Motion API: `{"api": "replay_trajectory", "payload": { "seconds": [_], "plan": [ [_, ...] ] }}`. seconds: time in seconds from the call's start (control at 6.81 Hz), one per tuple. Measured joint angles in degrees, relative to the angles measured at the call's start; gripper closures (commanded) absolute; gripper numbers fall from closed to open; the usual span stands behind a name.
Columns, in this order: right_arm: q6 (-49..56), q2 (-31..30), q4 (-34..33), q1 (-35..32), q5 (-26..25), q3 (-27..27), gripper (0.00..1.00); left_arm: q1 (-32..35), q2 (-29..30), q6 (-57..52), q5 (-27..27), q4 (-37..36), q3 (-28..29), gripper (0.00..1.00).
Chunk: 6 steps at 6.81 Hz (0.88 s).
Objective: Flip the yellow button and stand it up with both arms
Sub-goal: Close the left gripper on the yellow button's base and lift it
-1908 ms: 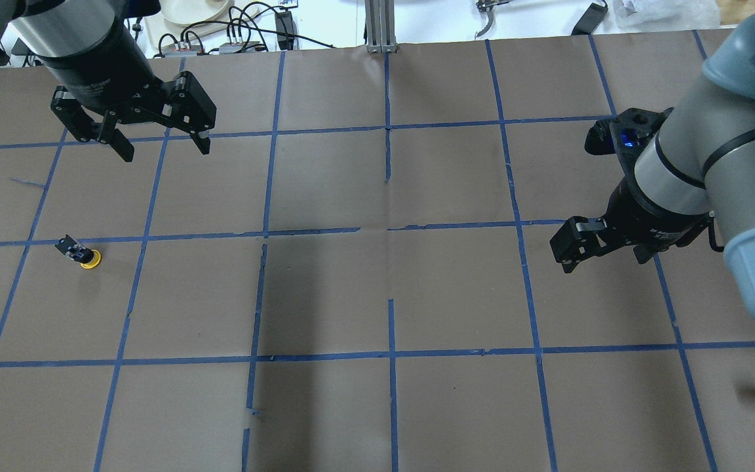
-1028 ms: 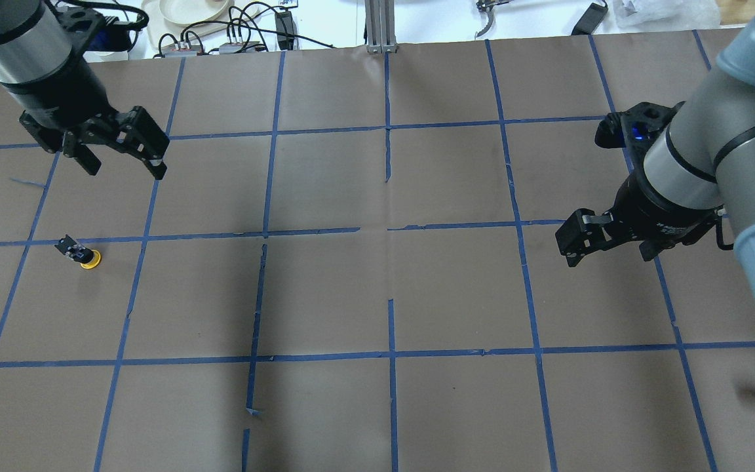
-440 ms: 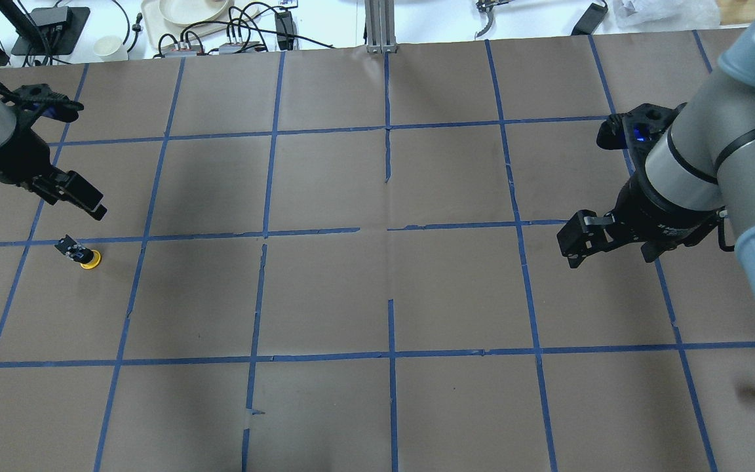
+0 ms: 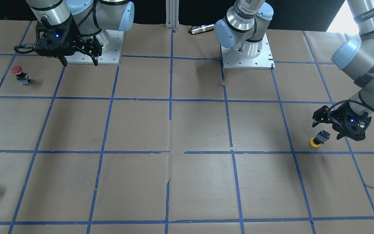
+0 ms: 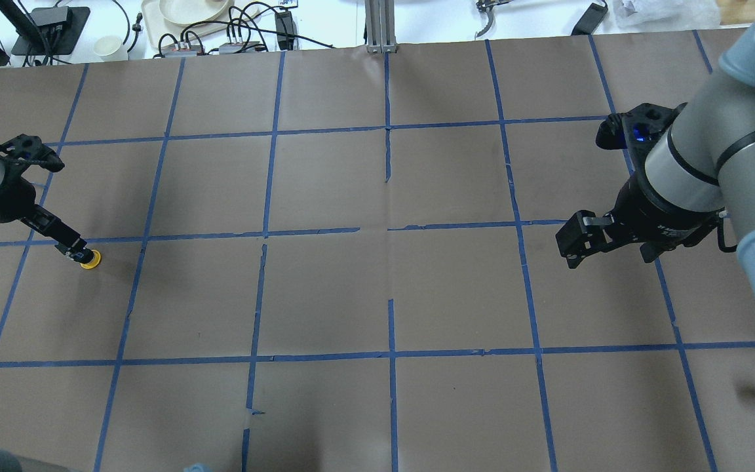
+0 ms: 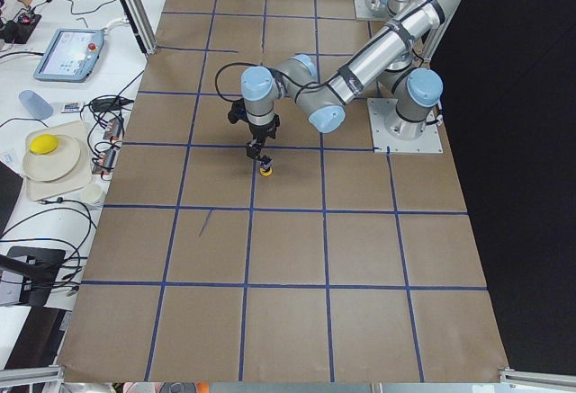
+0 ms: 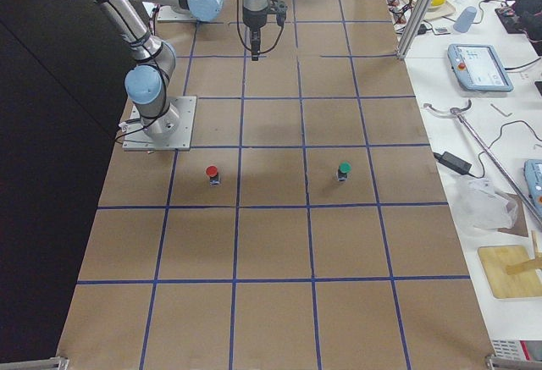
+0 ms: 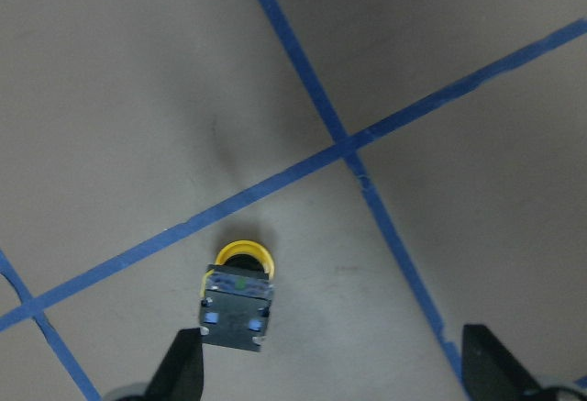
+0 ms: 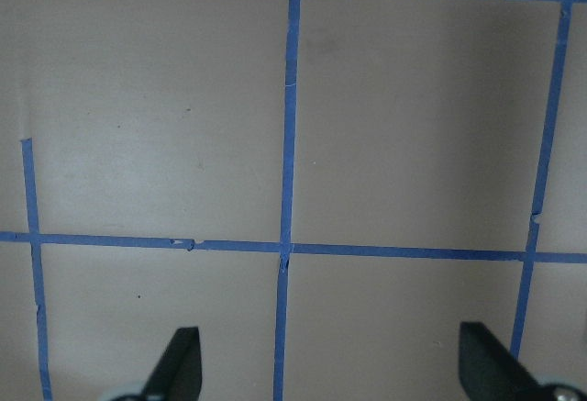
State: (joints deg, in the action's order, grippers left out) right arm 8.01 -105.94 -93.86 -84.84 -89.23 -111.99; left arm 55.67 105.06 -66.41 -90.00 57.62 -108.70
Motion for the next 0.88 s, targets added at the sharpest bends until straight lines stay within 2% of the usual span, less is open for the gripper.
{"api": "replay_trajectory", "payload": {
  "seconds": [0.29,0.44,0.59,0.88],
  "plan": [
    [-0.01,-0.14,0.19,-0.12,-0.36,-0.34,0.0,-0.43,1.43,-3.09,-0.11,-4.59,-2.05,0.1],
    [-0.01,-0.32,0.23,-0.15,-0.41,-0.39,0.0,-0.45,1.87,-3.66,-0.16,-5.18,-2.27,0.21],
    [-0.01,-0.62,0.85,-0.15,-0.26,-0.41,0.0,-0.47,2.28,-3.86,-0.19,-5.4,-2.17,0.35],
    [-0.01,-1.26,2.58,-0.15,-0.13,-0.42,0.0,-0.47,2.85,-4.12,-0.28,-5.49,-1.95,0.79]
  ]
}}
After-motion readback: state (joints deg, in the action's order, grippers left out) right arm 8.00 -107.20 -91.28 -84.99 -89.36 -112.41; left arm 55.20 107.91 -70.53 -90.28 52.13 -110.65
